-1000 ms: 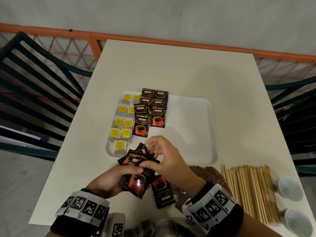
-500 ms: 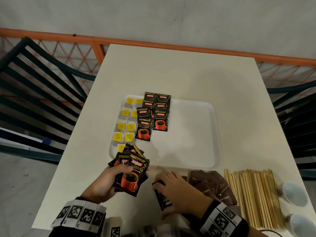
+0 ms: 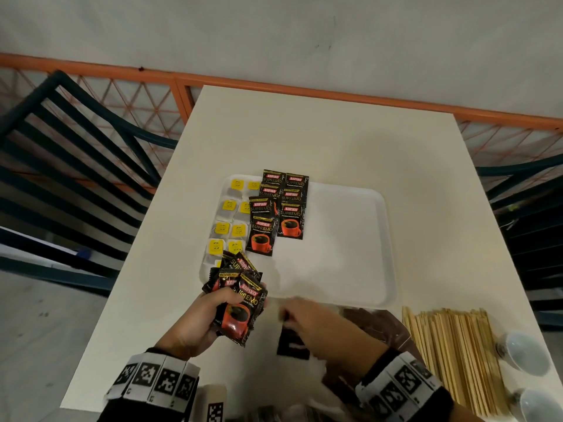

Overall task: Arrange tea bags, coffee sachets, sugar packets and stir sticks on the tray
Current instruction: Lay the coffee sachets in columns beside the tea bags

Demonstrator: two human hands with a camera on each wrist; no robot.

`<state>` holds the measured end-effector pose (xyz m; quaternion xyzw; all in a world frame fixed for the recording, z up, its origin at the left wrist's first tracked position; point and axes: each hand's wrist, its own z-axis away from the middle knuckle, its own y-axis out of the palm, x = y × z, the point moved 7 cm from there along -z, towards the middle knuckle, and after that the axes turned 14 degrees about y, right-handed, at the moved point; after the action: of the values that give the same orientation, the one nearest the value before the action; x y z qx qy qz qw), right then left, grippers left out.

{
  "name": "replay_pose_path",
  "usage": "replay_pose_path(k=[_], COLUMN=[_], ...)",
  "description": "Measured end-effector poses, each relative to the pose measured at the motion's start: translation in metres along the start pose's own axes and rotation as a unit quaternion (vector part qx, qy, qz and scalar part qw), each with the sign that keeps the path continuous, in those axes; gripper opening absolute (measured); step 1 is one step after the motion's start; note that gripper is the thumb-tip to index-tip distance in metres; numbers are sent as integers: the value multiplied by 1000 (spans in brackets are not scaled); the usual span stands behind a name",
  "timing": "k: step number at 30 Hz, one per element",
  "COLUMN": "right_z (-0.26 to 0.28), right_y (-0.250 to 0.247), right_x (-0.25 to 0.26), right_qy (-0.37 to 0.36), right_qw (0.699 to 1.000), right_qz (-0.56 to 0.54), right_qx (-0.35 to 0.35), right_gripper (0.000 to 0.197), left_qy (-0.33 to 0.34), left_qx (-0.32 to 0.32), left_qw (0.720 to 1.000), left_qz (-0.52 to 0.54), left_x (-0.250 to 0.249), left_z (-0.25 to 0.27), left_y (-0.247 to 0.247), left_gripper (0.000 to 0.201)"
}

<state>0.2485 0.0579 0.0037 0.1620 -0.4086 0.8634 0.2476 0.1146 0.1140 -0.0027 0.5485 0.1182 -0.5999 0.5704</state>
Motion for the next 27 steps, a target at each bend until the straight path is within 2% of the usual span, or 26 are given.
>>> replay_pose_path(k=[3,5,6,7,9,10,11,13,14,15,17,19,20,22,24,26,27], right_z=[9,12,13,12,9,7,7,5,4,3,1,0,2,4,6,7,6], right_y=[-40,-52,-53,-50,-39,-35,-32,-34,-36,-37,-37,-39,-41,-44,-45,-47,-48], right_x=[8,19,27,37,54,61,66,67,65,64,63,61,61,64,68,71,72], right_qy=[14,-15,-38,-56,-90,-105,-121,-129,-131,-138,-162,-175,-183,-201,-227,-230,-221], right_qw=[975,939,930,933,959,970,967,948,943,941,948,952,950,945,939,939,942], right_qz=[-207,-328,-351,-344,-246,-163,-91,-55,-64,-74,-114,-157,-164,-165,-164,-170,-167], right_qx=[-84,-101,-97,-91,-111,-149,-203,-284,-300,-299,-248,-198,-194,-199,-200,-190,-187], right_gripper=[26,31,38,53,101,118,126,122,118,114,108,100,97,92,90,89,90], left_qy=[0,-6,-9,-9,-8,-12,-14,-17,-21,-28,-35,-32,-32,-39,-41,-37,-33], left_qx=[-31,-62,-64,-57,-38,-26,-14,14,29,47,62,51,44,34,28,35,27], left_qw=[999,997,996,997,999,1000,1000,1000,999,998,995,989,984,979,983,990,992], left_qz=[-34,-55,-61,-57,-25,-11,-2,17,28,36,73,137,167,197,176,132,118], left_x=[1,3,2,1,-2,-3,-4,-7,-7,-9,-11,-12,-12,-13,-14,-16,-16], left_z=[-2,-2,-3,-4,-4,-4,-4,-2,-1,2,4,3,2,0,-1,0,-1], left_y=[-3,-3,0,6,20,26,30,36,36,40,41,40,39,41,41,43,42], left_gripper=[44,35,31,28,21,21,21,27,31,37,54,61,62,62,59,43,29])
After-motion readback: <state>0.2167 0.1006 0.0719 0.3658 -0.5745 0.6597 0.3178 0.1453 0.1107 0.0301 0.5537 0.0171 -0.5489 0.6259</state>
